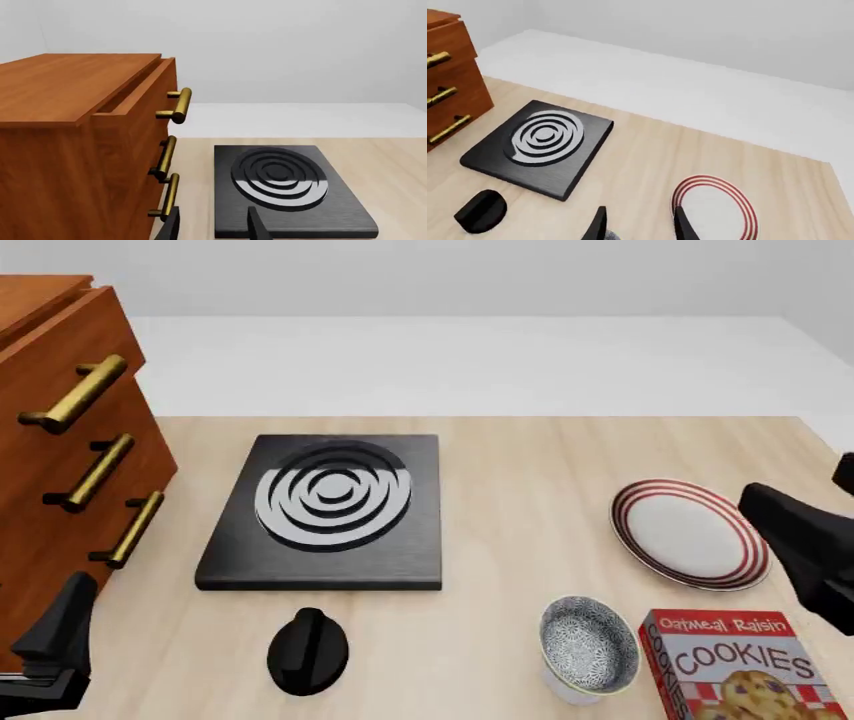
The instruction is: Pick the akita bowl on the ramekin and place it on the plate.
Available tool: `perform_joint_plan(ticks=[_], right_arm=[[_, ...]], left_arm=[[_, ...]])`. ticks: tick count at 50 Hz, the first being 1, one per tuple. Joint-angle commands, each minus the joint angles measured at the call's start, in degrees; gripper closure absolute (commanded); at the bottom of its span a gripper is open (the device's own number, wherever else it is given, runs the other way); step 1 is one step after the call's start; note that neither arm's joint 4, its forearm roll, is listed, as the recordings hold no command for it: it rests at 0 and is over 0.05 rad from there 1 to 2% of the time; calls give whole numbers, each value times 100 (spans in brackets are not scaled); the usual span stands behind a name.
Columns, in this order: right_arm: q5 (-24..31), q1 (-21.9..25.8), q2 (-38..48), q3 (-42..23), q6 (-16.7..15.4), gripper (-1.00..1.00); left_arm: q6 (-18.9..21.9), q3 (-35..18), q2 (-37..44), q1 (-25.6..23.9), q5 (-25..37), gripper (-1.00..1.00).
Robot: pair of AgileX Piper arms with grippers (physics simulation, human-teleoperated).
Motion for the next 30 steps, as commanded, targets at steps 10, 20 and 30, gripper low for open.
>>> perform_joint_plan(ticks=[10,20,30], right_arm=[[2144,1817,1428,-1479,-198,-100],[2172,1984,1816,-1377,-338,-100],[2174,2119,1784,-892,-565,-100]], left_arm=[[0,0,-1,0,0,-100],[0,0,0,0,0,-100],[-1,0,1,1,0,-100]])
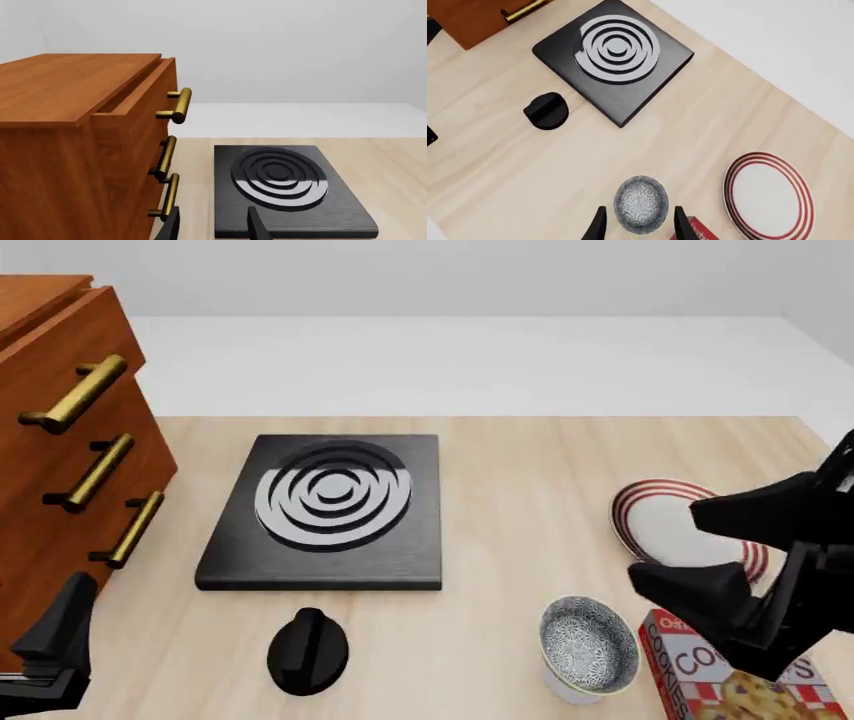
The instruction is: Pick the akita bowl on the ramekin and place it on the plate.
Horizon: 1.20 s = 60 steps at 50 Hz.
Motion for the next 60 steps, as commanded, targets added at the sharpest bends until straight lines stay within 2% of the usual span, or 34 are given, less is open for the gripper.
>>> perform_joint_plan(ticks=[1,13,16,23,33,34,35,36,37,38,39,54,60], right_arm=[[141,213,132,308,-180,-100],[187,338,62,760,-126,-100],[169,303,71,871,-233,-100],[140,436,102,1019,-163,-100],[162,355,113,1217,-484,-100],[-74,327,427,1170,-530,-100],[-653,298,1117,1063,-556,-100],[-990,273,1356,1185,-604,-100],[-1083,248,1440,1222,-659,-100],[-1473,280,1549,1510,-619,-100],[-1257,119,2098,1136,-1064,-100],[-1731,416,2989,1047,-1028,-100],[-1854,371,3168,1072,-1086,-100]], left_arm=[[1,0,1,0,0,-100],[0,0,0,1,0,-100],[0,0,0,-1,0,-100],[-1,0,0,0,0,-100],[-1,0,1,1,0,-100],[0,0,0,-1,0,-100],[1,0,0,0,0,-100],[0,0,0,0,0,-100],[0,0,0,-1,0,-100],[0,0,0,-1,0,-100],[1,0,0,1,0,-100],[1,0,0,0,0,-100],[-1,0,0,0,0,-100]])
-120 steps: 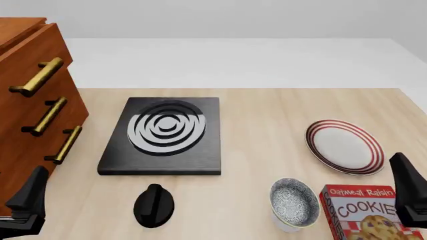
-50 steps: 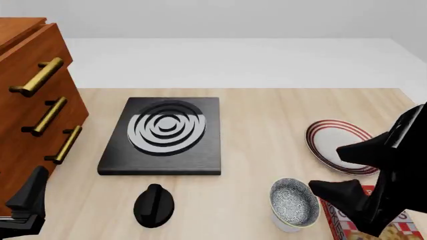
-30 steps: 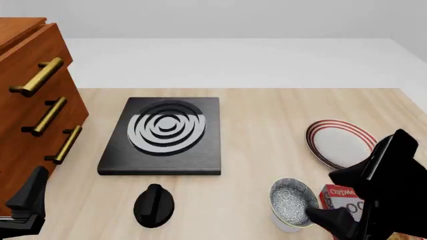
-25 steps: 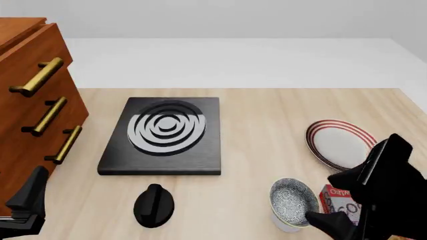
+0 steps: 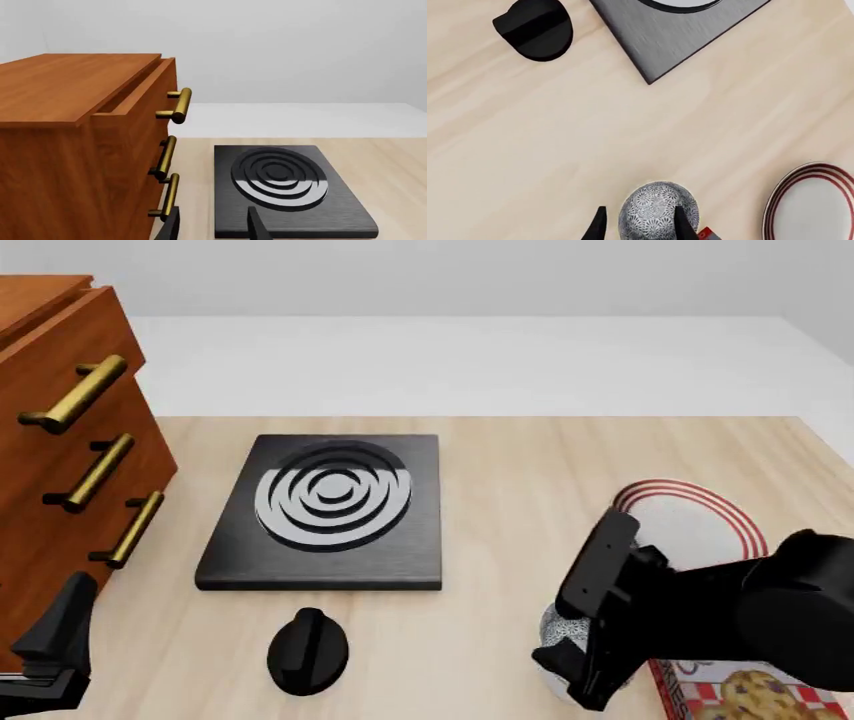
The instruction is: Pick the akita bowl on the ramekin and place it on the plate.
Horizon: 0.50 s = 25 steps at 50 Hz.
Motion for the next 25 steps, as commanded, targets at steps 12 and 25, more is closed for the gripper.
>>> perform_joint_plan(ticks=[12,25], right_arm=[[-1112,-22,1094,545,112,-100],[-1483,121,1125,925,702,-100]], left_arm=[[1,0,1,0,0,-100],[0,0,0,1,0,-100]])
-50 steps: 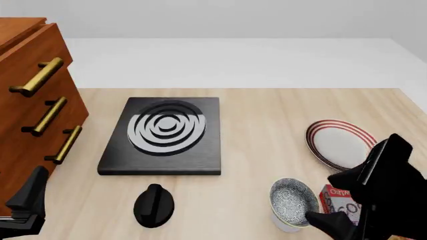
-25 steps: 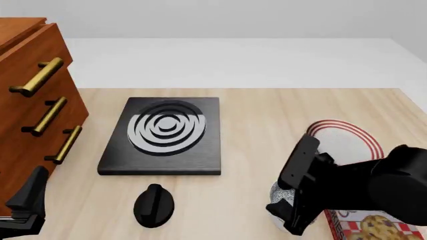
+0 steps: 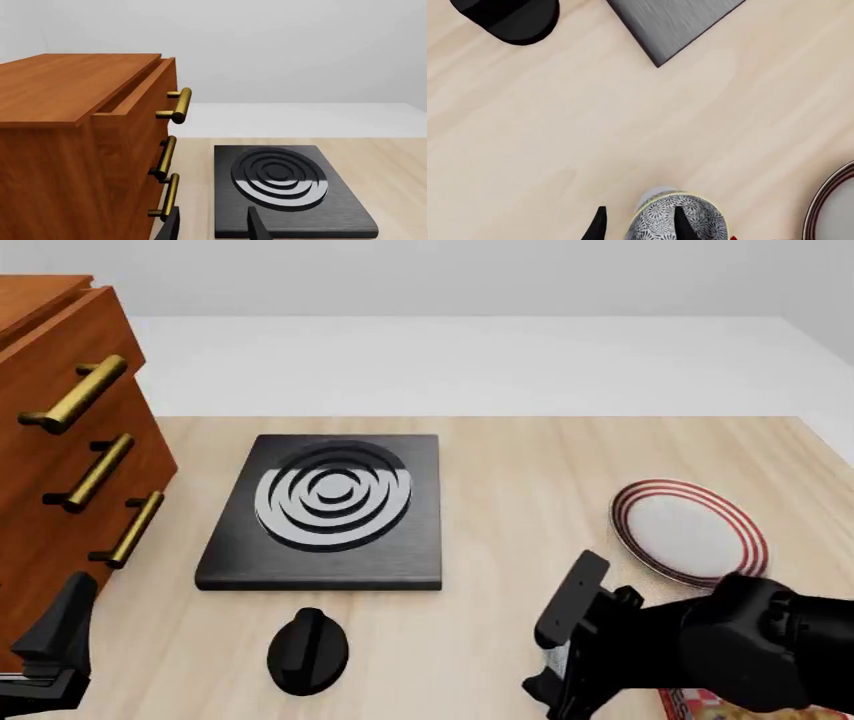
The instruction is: Pick the akita bowl on the ramekin and place it on the plate.
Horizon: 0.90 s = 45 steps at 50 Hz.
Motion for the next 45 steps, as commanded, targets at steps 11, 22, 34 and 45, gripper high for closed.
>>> perform_joint_plan(ticks=[11,22,34,45], right_arm=[[-450,185,89,376,399,100],[-259,72,-1,261,279,100],[449,-122,-546,-42,-12,100],[829,-100,-878,-158,-82,100]], left_arm=[[0,0,0,1,0,-100],[0,0,0,0,0,-100],[0,0,0,1,0,-100],[-1,0,0,-1,0,-100]])
